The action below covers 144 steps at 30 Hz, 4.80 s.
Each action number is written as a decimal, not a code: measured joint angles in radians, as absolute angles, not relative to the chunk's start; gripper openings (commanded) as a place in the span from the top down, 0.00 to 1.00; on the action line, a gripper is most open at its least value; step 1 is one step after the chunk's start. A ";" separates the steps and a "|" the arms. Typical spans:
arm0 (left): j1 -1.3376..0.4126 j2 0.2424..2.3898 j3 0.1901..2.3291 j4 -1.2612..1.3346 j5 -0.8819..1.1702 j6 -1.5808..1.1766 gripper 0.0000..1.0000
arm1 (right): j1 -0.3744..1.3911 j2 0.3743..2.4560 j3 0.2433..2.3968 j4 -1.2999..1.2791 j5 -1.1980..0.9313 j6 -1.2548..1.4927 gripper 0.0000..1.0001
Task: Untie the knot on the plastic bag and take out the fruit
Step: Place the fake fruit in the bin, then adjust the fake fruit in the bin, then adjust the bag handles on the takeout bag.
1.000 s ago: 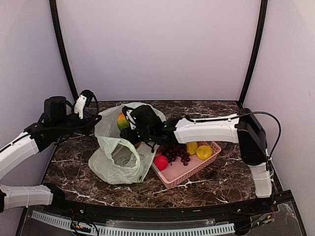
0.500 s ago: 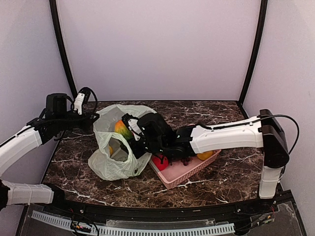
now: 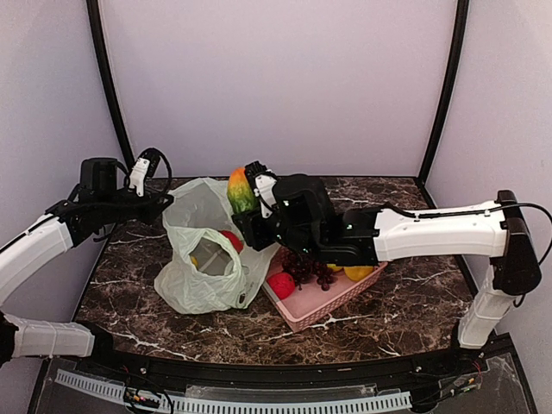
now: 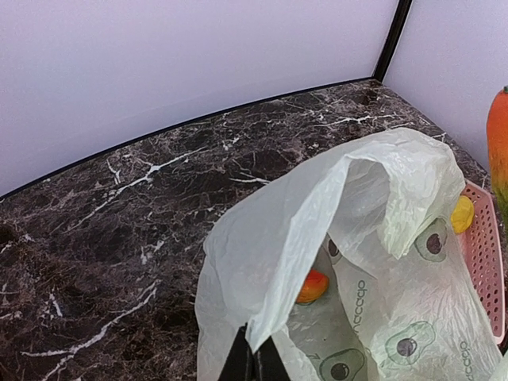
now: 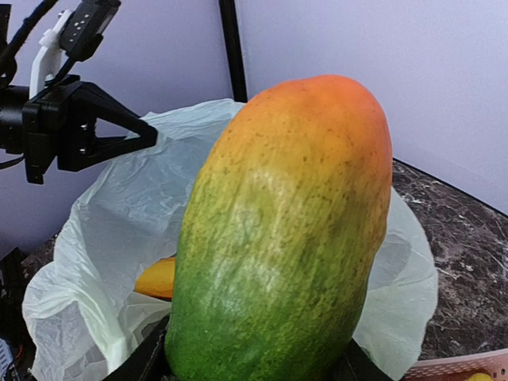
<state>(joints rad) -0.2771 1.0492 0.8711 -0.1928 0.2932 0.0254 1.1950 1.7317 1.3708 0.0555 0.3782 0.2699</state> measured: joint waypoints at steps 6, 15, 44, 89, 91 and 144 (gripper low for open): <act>-0.277 1.027 0.871 -0.205 0.234 0.046 0.99 | 1.162 1.650 1.277 0.056 0.511 0.285 0.87; -0.226 1.013 0.867 -0.216 0.189 0.044 0.99 | 1.102 1.460 1.104 -0.043 0.565 0.416 0.85; -0.216 1.013 0.843 -0.217 0.232 0.032 0.99 | 1.084 1.546 1.006 -0.357 0.183 0.900 0.35; -0.216 1.008 0.843 -0.217 0.236 0.032 0.99 | 0.992 1.647 1.006 -0.349 0.010 0.870 0.69; -0.216 1.008 0.843 -0.217 0.236 0.032 0.99 | 0.993 1.647 1.011 -0.350 -0.002 0.878 0.69; -0.237 1.008 0.829 -0.173 0.482 0.044 0.99 | 1.250 2.073 1.563 0.018 -0.271 0.339 1.00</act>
